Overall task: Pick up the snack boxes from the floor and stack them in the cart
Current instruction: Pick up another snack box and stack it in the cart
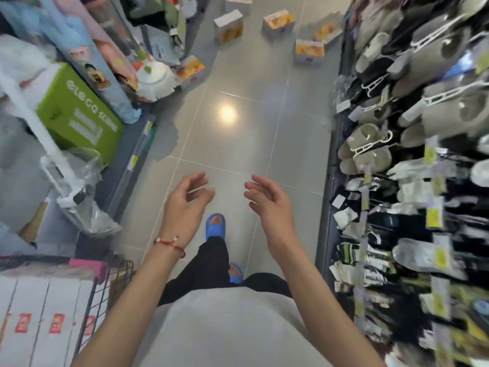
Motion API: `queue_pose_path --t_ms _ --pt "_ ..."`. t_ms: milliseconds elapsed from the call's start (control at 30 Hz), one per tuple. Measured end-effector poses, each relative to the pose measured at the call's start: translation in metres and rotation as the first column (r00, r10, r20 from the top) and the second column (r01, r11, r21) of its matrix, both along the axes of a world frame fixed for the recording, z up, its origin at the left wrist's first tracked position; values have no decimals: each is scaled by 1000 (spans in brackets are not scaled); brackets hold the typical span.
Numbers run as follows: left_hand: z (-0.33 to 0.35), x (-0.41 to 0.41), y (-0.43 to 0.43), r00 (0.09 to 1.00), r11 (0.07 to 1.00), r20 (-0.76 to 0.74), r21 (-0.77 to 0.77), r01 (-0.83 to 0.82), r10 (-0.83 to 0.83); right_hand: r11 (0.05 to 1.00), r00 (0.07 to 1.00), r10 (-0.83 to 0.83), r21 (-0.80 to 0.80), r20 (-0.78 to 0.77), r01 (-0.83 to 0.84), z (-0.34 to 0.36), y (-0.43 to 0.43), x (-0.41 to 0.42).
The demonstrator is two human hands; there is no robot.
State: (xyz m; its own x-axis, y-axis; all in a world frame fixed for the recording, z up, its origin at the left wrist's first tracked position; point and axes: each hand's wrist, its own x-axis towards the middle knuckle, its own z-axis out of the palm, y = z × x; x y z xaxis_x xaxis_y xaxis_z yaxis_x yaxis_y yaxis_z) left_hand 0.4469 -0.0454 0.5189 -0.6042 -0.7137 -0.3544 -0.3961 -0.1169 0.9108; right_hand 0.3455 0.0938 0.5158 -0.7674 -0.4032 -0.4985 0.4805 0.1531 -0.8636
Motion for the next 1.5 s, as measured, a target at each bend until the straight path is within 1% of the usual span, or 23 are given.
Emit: queue_pose_path --t_ms 167,333,400,533,700,800,900,1067,1133,1233,1300,1500 --pt "-17 -73 -36 997 996 16 42 73 -73 994 994 -106 26 -6 106 -8 -21 -64" --pt "-20 -161 -92 993 990 -2 74 119 -119 984 985 -172 37 -2 172 -8 -73 -139" --pt "-15 -193 -117 988 984 15 93 151 -152 979 980 -198 55 12 197 0 -93 -167" --pt "-10 -261 -169 979 976 15 87 202 -204 964 964 -264 37 3 264 12 -125 -223" --pt "3 -344 -213 980 980 -41 47 195 -193 949 950 -311 47 11 310 14 -158 -290" --pt "0 -397 -234 976 975 -44 59 215 -212 942 942 -334 44 20 333 7 -178 -337" --pt "-8 -455 -252 974 971 -25 80 226 -225 936 936 -350 50 25 349 -3 -198 -394" --pt "-17 -565 -279 967 962 22 106 250 -254 923 921 -385 44 66 383 -8 -231 -510" --pt "-13 -609 -293 972 966 46 136 221 -229 925 922 -379 71 79 374 -7 -242 -556" --pt "-7 -673 -318 983 975 24 137 176 -181 945 944 -325 63 61 322 -3 -263 -621" --pt "-3 -712 -336 985 974 32 158 161 -168 943 941 -328 88 80 321 0 -277 -659" --pt "-14 -830 -397 970 960 69 177 218 -233 931 924 -362 93 122 352 -2 -329 -780"
